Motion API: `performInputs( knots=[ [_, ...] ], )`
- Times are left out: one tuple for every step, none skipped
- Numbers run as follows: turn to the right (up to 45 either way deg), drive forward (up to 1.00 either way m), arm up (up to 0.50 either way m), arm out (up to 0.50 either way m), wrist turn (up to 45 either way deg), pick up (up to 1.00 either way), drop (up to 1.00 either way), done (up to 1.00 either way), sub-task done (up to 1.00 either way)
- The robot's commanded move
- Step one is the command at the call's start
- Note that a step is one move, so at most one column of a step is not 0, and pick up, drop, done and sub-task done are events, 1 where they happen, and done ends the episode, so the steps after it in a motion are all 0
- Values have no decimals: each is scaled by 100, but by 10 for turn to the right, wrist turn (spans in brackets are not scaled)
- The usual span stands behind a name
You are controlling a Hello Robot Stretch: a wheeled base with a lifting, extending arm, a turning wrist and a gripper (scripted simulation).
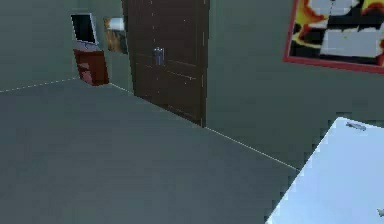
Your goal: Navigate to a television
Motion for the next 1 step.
performInputs(
  knots=[
    [-270, 0, 0, 0, 0, 0, 0, 0, 0]
  ],
)
